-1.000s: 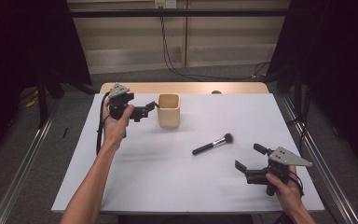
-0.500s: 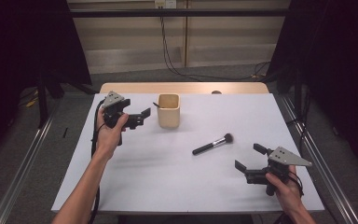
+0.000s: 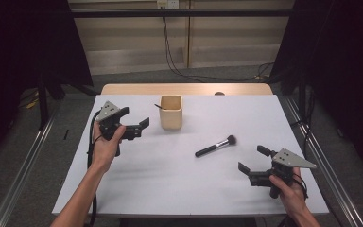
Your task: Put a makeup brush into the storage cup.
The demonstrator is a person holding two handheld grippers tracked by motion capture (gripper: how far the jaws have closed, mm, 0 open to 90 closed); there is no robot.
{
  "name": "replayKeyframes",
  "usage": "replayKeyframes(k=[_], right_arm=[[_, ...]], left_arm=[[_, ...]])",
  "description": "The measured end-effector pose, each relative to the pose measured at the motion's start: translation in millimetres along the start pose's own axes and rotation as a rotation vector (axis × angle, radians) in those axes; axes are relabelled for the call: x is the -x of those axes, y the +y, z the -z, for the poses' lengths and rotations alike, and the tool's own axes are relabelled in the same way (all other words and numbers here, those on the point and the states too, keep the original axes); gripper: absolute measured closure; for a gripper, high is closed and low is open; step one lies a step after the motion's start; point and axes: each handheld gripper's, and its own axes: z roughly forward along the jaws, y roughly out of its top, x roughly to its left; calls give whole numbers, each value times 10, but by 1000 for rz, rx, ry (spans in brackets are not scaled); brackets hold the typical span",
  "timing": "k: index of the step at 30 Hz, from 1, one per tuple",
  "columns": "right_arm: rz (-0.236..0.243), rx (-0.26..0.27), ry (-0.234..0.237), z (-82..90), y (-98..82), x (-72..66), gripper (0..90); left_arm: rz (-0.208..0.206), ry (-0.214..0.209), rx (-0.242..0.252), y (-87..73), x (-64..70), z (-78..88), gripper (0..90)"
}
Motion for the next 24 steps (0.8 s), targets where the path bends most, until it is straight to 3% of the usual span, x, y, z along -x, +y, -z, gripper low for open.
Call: replayKeyframes(k=[3, 5, 8, 10, 19, 24], right_arm=[[-2, 0, -1, 1, 0, 1, 17], [-1, 0, -1, 3, -1, 1, 17], [-3, 0, -2, 5, -2, -2, 17], [-4, 0, -3, 7, -4, -1, 17], [-2, 1, -10, 29, -10, 0, 17], [-3, -1, -13, 32, -10, -1, 17]], left_arm=[[2, 9, 10, -24, 15, 46, 32], [-3, -12, 17, -51, 13, 87, 26], [-11, 16, 3, -91, 31, 133, 41], [10, 5, 7, -113, 38, 170, 41], [5, 0, 4, -240, 76, 373, 37], [0, 18, 7, -331, 118, 472, 37]])
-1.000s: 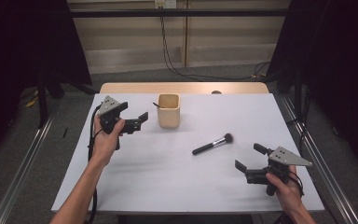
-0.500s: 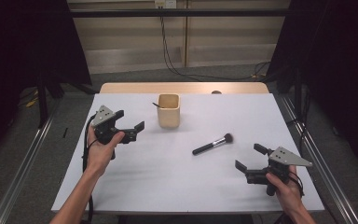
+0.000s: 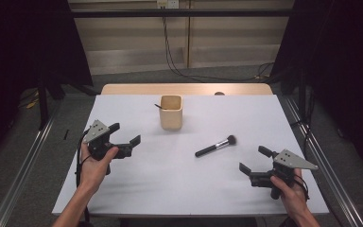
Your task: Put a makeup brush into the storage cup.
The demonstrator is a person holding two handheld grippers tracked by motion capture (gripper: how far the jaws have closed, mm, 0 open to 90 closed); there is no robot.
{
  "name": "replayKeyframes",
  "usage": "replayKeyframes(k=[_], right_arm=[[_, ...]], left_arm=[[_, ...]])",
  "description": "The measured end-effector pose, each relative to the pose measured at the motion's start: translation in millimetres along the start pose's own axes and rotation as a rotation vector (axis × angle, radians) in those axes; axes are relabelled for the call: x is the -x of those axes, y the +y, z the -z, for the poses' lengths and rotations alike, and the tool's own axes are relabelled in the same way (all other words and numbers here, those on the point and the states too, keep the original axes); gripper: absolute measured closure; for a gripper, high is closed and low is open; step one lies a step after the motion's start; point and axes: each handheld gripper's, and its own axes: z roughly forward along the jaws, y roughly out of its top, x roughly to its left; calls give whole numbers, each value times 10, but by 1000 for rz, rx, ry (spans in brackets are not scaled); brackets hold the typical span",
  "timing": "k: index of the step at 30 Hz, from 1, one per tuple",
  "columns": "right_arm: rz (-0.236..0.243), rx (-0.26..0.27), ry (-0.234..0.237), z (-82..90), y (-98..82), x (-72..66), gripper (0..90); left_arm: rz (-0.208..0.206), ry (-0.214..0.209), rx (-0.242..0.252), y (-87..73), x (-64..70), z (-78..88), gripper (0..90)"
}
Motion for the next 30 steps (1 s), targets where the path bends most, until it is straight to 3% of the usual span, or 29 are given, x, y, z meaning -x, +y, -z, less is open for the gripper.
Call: replayKeyframes(k=[11, 24, 30], right_arm=[[-3, 0, -5, 2, 1, 6, 16], [-12, 3, -14, 4, 1, 7, 16], [-12, 3, -15, 9, 0, 7, 16]], left_arm=[[-5, -11, 1, -147, 59, 209, 38], [-14, 23, 5, -318, 155, 472, 37], [3, 41, 15, -408, 182, 575, 33]])
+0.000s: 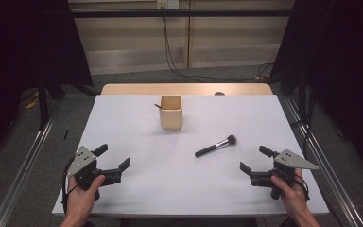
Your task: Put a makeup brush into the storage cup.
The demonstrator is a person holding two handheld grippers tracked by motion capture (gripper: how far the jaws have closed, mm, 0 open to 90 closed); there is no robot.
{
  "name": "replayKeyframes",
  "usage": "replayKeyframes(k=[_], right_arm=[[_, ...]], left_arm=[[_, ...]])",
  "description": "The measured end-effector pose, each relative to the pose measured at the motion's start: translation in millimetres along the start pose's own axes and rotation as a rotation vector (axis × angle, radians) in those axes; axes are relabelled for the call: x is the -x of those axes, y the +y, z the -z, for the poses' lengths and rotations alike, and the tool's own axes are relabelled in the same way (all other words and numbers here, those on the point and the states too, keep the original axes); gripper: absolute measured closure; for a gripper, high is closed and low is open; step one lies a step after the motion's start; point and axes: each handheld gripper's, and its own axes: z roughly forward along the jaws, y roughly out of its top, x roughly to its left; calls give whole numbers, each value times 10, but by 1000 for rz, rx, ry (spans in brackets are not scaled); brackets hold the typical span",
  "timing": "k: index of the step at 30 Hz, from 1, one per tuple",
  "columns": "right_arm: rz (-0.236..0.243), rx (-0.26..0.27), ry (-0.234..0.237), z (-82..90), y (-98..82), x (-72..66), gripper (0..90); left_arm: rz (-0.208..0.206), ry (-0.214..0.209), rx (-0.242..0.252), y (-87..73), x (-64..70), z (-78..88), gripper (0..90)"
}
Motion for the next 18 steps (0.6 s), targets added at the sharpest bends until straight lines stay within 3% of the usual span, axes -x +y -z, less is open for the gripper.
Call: replayKeyframes(k=[3, 9, 18], right_arm=[[-3, 0, -1, -1, -2, -1, 16], [-8, 9, -1, 28, -1, -2, 16], [-14, 11, 3, 25, 12, -2, 13]], left_arm=[[5, 12, 11, -26, -26, 43, 32], [19, -5, 3, -107, -26, 103, 28], [12, 15, 15, -102, -64, 161, 28]])
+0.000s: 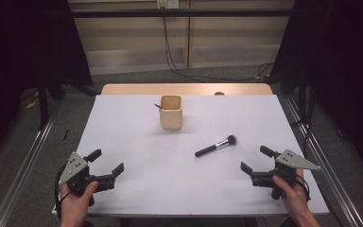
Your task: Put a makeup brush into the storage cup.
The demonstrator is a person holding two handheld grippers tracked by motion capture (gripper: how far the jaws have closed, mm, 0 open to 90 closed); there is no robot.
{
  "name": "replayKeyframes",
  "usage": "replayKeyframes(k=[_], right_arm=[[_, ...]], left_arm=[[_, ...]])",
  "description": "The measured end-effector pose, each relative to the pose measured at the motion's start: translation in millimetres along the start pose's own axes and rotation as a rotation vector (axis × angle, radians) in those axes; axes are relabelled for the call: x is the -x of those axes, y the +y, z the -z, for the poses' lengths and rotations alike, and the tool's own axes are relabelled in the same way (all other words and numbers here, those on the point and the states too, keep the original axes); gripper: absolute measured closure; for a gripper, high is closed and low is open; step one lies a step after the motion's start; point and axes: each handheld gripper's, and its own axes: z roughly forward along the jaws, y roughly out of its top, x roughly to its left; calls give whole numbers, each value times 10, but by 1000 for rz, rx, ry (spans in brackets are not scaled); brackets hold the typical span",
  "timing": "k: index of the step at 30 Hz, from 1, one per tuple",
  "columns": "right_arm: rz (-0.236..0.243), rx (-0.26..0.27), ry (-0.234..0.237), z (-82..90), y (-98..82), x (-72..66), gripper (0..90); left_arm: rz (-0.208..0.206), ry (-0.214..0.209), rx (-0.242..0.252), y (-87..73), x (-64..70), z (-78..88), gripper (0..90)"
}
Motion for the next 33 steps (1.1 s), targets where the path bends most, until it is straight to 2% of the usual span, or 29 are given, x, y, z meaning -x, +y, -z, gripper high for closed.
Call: replayKeyframes(k=[5, 13, 19, 24, 26, 33], right_arm=[[-12, -1, 7, -8, 9, 4, 8], [-44, -4, -12, -28, 40, 10, 6], [-48, -13, -2, -47, 81, 8, 2], [-27, -18, 6, -108, 139, 2, 2], [-3, -25, 7, -142, 158, -7, 2], [20, -29, 4, -276, 202, -37, 7]], left_arm=[[-12, -4, -10, -3, 3, -18, 28], [-12, -7, -5, 0, 21, 5, 28], [-22, -8, -4, 7, 26, 12, 28], [-36, -24, -8, 8, 51, 2, 28], [-35, -23, -9, 8, 46, 2, 28], [-24, -12, -8, 7, 20, 14, 28]])
